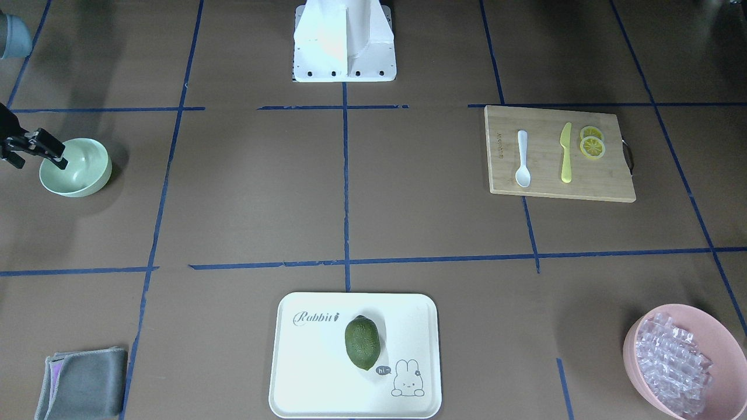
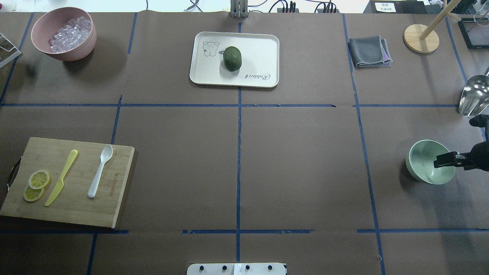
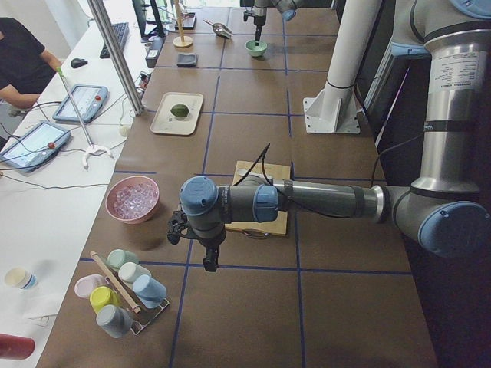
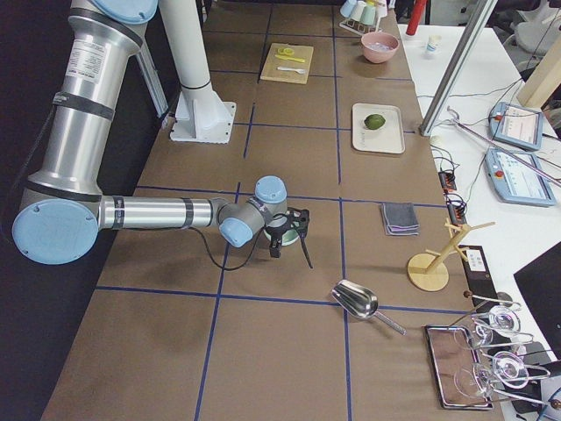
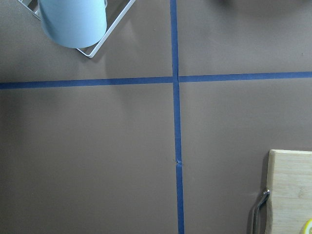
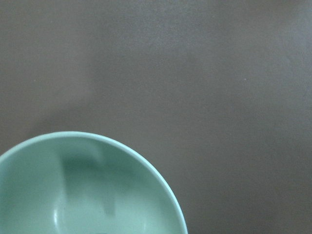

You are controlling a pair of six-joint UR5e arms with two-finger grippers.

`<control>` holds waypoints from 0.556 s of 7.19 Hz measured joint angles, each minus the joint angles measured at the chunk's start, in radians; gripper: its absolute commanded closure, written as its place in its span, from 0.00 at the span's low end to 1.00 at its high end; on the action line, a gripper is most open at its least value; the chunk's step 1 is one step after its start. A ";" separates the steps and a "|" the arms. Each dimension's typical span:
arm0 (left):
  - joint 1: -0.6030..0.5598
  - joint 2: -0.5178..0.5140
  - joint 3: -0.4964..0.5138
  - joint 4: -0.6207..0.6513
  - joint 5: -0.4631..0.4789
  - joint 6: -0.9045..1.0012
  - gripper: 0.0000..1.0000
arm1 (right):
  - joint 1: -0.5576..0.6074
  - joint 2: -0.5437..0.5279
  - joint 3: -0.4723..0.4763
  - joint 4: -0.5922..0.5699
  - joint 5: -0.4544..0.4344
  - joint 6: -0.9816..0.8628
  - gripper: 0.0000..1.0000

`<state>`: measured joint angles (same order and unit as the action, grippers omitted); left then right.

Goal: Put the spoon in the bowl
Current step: 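Lower the right gripper to the pale green bowl rim and grasp it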

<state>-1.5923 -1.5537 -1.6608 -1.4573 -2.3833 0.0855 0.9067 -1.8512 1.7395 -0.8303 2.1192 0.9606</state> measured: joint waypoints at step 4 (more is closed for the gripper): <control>0.000 0.000 0.001 0.000 -0.001 -0.002 0.00 | 0.000 0.003 0.004 0.001 0.026 -0.022 1.00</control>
<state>-1.5922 -1.5539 -1.6600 -1.4573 -2.3838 0.0830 0.9065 -1.8480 1.7436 -0.8294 2.1450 0.9382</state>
